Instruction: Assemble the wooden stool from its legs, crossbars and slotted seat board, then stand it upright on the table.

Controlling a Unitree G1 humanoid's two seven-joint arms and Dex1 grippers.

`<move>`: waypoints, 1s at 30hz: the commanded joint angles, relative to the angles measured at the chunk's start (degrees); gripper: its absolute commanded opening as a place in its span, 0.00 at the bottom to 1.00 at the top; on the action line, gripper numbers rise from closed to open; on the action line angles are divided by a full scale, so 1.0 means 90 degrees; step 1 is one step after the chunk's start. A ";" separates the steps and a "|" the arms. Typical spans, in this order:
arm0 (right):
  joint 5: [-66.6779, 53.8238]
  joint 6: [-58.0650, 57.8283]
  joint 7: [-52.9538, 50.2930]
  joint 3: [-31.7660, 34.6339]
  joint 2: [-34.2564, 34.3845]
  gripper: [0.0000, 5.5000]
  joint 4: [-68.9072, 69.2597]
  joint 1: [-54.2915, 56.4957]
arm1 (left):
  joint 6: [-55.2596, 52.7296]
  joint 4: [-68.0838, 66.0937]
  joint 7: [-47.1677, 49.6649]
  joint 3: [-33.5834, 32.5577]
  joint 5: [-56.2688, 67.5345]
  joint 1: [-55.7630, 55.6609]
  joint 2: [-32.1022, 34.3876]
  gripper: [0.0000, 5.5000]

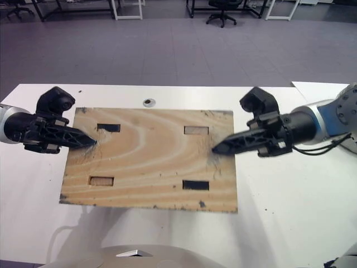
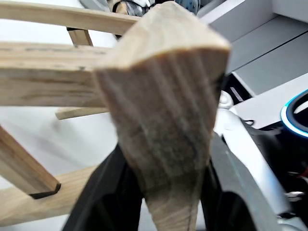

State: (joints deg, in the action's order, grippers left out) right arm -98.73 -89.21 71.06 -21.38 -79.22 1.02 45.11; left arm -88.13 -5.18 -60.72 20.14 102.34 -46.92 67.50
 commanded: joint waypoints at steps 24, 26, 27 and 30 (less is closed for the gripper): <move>-0.1585 0.2055 -0.4917 0.3036 0.2899 0.78 -0.0420 -0.4200 | 0.0926 -0.1432 0.4507 -0.2365 0.1183 0.2077 -0.2101 0.65; -0.1585 0.2139 -0.5294 0.3898 0.3026 0.87 -0.0676 -0.4473 | 0.0843 -0.1833 0.4553 -0.2866 0.1183 0.1941 -0.1945 0.73; -0.1585 0.2210 -0.5475 0.4344 0.3071 0.91 -0.0755 -0.4547 | 0.0765 -0.1950 0.4496 -0.3116 0.1183 0.1973 -0.1754 0.77; -0.1582 0.2774 -0.6137 0.5531 0.3226 0.98 -0.0767 -0.4795 | 0.0829 -0.1799 0.4332 -0.3970 0.0934 0.2826 -0.1091 0.88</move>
State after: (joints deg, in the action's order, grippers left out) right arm -112.89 -67.45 19.09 22.80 -50.71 -6.10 3.56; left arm -80.99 -22.32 -20.92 -11.20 113.82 -26.22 54.30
